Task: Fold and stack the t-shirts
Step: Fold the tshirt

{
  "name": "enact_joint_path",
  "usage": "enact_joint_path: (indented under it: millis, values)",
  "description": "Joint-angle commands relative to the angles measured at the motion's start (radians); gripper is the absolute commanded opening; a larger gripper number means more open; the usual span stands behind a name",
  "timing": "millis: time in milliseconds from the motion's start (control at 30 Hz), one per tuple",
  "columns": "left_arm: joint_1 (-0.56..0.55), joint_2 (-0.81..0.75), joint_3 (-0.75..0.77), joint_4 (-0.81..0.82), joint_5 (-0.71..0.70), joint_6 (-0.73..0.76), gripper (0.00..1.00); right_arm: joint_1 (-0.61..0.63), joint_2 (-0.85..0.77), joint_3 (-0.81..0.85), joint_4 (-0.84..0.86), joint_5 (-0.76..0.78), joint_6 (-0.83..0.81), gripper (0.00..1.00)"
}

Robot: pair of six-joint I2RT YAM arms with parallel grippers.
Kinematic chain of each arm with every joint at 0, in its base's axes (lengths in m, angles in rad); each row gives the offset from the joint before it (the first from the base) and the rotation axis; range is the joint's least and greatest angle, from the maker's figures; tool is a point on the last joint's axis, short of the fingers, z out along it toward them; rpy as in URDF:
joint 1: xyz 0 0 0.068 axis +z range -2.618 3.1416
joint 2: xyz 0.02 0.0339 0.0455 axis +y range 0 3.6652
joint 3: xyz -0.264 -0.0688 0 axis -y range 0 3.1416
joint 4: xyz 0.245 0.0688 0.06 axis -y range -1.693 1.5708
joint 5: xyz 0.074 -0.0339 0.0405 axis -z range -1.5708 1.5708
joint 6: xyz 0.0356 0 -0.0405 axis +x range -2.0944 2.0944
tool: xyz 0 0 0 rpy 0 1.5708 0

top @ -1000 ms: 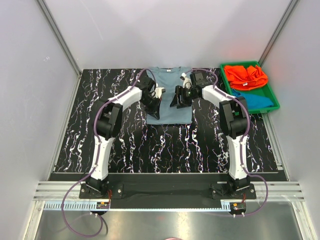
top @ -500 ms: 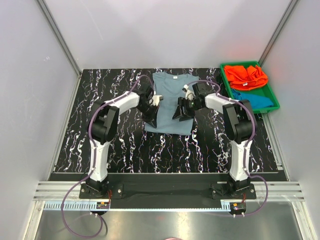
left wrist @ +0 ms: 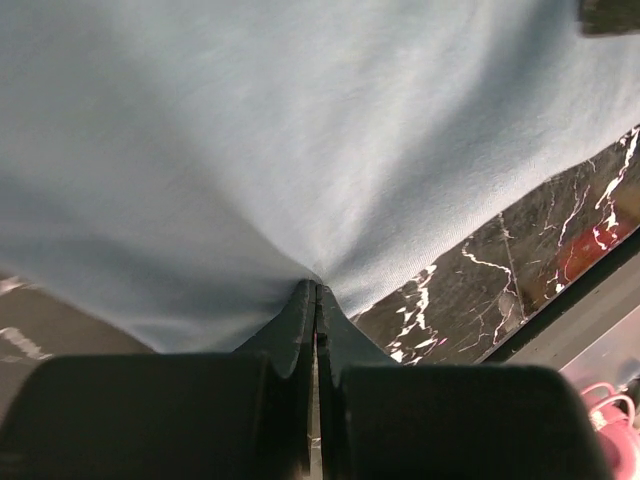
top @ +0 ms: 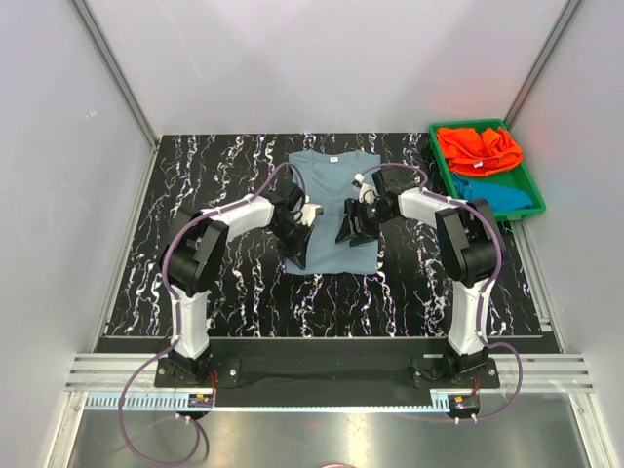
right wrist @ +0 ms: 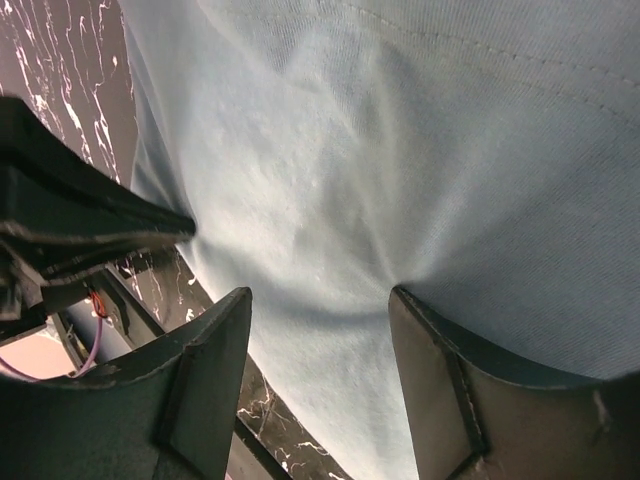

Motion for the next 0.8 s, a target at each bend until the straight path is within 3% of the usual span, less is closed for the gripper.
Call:
enact_joint_path:
  millis: [0,300,633,767]
  values:
    - [-0.04,-0.029,-0.001,0.003,-0.047,0.006,0.0,0.03,0.032,0.039,-0.017,0.063,-0.037,0.65]
    - [-0.065,-0.067,-0.016,-0.005,-0.081,0.015,0.0,0.034,0.001,0.086,-0.054,0.102,-0.07,0.67]
    - [0.042,-0.092,-0.021,-0.022,-0.09,0.035,0.01,0.023,-0.076,0.037,-0.069,0.178,-0.109,0.68]
    - [0.044,-0.101,0.022,-0.046,-0.063,0.081,0.06,0.023,-0.117,0.036,-0.052,0.194,-0.099,0.68]
